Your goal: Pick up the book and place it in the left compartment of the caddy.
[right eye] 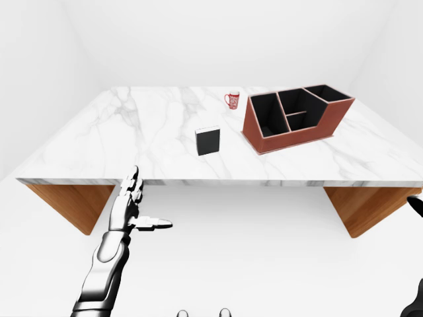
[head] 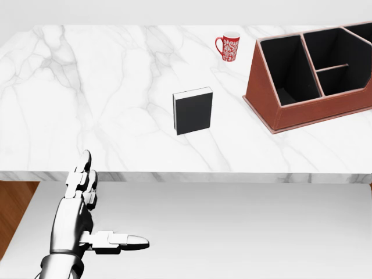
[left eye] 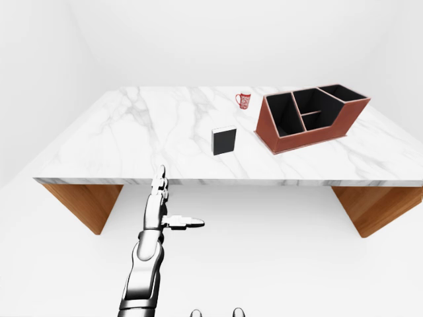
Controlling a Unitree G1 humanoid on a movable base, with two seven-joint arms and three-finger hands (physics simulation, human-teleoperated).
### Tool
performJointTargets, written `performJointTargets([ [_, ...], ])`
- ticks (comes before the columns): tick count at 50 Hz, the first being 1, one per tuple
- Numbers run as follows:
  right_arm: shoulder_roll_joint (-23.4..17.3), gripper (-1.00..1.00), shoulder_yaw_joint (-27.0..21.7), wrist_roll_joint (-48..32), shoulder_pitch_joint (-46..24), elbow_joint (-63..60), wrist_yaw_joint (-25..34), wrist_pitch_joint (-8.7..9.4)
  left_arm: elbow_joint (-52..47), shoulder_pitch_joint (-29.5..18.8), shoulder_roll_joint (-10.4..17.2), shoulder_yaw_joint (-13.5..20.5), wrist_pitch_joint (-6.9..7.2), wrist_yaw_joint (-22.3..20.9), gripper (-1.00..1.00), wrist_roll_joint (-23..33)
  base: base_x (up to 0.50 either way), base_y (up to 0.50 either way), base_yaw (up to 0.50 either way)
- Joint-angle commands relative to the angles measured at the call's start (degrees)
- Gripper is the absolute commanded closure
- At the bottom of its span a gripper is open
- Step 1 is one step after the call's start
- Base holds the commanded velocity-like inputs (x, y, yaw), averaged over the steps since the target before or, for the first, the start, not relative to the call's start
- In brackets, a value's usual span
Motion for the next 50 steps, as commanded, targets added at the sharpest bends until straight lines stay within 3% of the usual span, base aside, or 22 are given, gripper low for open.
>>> performJointTargets([
  [1, -0.07, -1.00, 0.00, 0.24, -0.05, 0.23, -0.29, 0.00, -0.08, 0.01, -0.01, 0.02, 0.13, 0.05, -1.00, -0.02, 0.00, 0.00, 0.22],
  [15, -0.10, -1.00, 0.27, 0.09, -0.16, 0.67, -0.56, 0.00, 0.11, -0.05, 0.08, 0.18, 0.03, -0.05, -1.00, -0.20, 0.00, 0.00, 0.19],
  [24, -0.28, -1.00, 0.07, 0.41, -0.09, 0.25, -0.85, 0.00, -0.66, 0.06, 0.01, 0.03, 0.68, 0.02, -1.00, -0.09, 0.00, 0.00, 0.15],
  [32, -0.14, -1.00, 0.26, 0.23, -0.09, 0.47, -0.50, 0.00, 0.57, -0.19, 0.08, 0.06, -0.44, -0.08, -1.00, 0.02, 0.00, 0.00, 0.13],
  [35, -0.18, -1.00, 0.34, 0.30, -0.14, 0.55, -0.44, 0.00, -0.79, 0.23, -0.02, -0.15, 0.59, -0.07, -1.00, 0.13, 0.00, 0.00, 0.13],
  [50, 0.06, -1.00, 0.35, -0.01, 0.01, 0.28, -0.18, 0.00, 0.35, -0.10, 0.05, -0.05, -0.15, -0.27, -1.00, 0.14, 0.00, 0.00, 0.13],
])
